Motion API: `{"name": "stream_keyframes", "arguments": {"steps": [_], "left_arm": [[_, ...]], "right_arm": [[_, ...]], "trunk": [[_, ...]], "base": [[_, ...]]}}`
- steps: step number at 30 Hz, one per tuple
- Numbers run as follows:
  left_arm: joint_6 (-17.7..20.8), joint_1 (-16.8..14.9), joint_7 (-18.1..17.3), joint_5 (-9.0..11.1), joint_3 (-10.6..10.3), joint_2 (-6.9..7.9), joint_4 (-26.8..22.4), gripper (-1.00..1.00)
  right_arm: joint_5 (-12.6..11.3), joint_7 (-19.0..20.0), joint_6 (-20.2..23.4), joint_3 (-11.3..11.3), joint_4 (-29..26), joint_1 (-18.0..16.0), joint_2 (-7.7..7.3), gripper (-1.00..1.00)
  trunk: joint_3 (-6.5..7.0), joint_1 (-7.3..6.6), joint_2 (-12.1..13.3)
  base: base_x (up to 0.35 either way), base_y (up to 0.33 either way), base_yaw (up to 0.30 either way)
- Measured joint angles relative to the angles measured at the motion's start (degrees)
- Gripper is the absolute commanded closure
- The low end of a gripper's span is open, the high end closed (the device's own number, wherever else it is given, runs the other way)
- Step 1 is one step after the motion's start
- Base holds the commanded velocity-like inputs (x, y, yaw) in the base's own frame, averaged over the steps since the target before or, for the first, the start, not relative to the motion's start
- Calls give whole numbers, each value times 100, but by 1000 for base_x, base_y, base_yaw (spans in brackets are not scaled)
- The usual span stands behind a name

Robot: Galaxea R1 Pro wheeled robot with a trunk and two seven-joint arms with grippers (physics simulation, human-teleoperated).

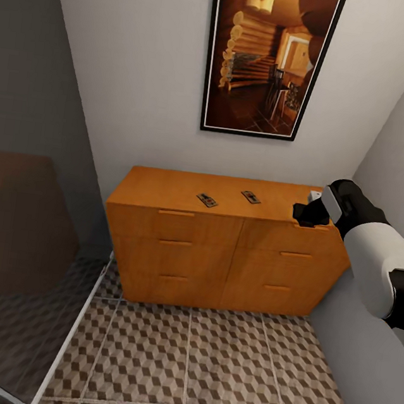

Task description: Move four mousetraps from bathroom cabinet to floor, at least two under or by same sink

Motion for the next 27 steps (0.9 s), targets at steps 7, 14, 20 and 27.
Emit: {"name": "stream_keyframes", "arguments": {"steps": [7,14,20,27], "left_arm": [[-1,5,-4,0,-1,0,0,-100],[-3,5,-4,0,-1,0,0,-100],[-4,3,-2,0,-1,0,1,-100],[-1,5,-3,0,-1,0,0,-100]], "right_arm": [[0,0,-8,2,44,0,0,100],[0,-1,-11,3,55,0,0,100],[0,-1,-12,6,71,0,0,100],[-3,-1,-16,8,141,0,3,100]], "trunk": [[0,0,0],[0,0,0],[0,-3,0],[0,-4,0]], "base": [[-336,0,0],[-322,0,0],[-111,0,0],[-12,0,0]]}}
